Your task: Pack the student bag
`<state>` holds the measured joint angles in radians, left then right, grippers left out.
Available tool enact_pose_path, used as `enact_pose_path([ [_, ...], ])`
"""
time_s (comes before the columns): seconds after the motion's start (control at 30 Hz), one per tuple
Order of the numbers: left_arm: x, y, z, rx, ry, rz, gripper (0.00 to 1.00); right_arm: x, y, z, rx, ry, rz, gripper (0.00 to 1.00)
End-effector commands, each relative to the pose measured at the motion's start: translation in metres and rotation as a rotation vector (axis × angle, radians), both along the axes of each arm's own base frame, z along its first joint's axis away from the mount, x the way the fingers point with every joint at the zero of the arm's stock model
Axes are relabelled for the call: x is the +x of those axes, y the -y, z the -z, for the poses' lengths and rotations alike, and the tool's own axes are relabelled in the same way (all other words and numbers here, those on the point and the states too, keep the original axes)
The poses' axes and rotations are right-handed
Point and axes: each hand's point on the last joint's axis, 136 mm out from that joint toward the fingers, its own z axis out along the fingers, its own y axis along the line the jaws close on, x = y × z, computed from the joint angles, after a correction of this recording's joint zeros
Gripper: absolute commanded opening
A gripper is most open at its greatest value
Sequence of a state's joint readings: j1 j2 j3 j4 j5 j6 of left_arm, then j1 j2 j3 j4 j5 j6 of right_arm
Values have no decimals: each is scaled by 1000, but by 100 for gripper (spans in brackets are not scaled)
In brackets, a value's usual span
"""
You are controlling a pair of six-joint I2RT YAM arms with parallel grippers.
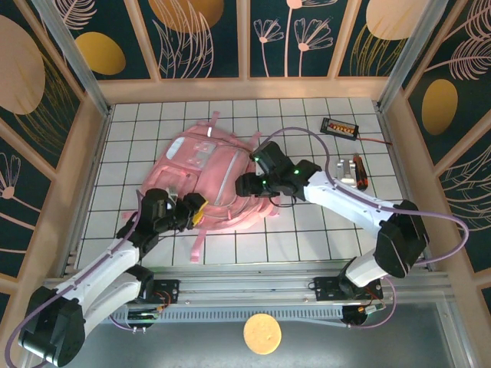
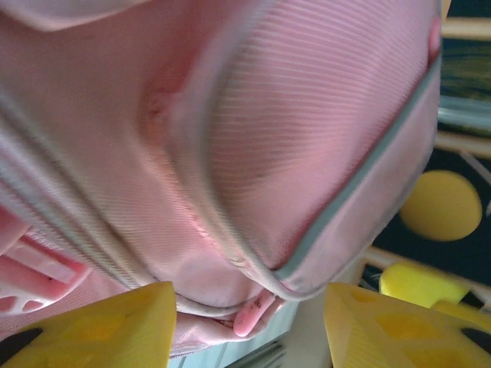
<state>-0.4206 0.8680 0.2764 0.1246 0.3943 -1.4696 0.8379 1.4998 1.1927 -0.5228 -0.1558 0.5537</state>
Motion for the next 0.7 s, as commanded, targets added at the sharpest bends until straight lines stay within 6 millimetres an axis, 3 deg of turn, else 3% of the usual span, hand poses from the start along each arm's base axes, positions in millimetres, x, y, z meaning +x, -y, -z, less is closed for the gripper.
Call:
enact_pose_path([
  [0.0, 12, 2, -19, -167, 6, -97, 51, 2, 0, -4, -39, 41, -1, 59],
  [0.2, 16, -4, -13, -172, -10, -152, 51, -1, -3, -4, -29, 46, 0, 59],
  [0.5, 32, 5, -10, -141, -22, -130, 49, 1, -12, -4, -23, 54, -19, 57],
  [0.67, 38, 7, -6, -123, -25, -126, 41, 0, -11, -3, -29, 58, -22, 56],
])
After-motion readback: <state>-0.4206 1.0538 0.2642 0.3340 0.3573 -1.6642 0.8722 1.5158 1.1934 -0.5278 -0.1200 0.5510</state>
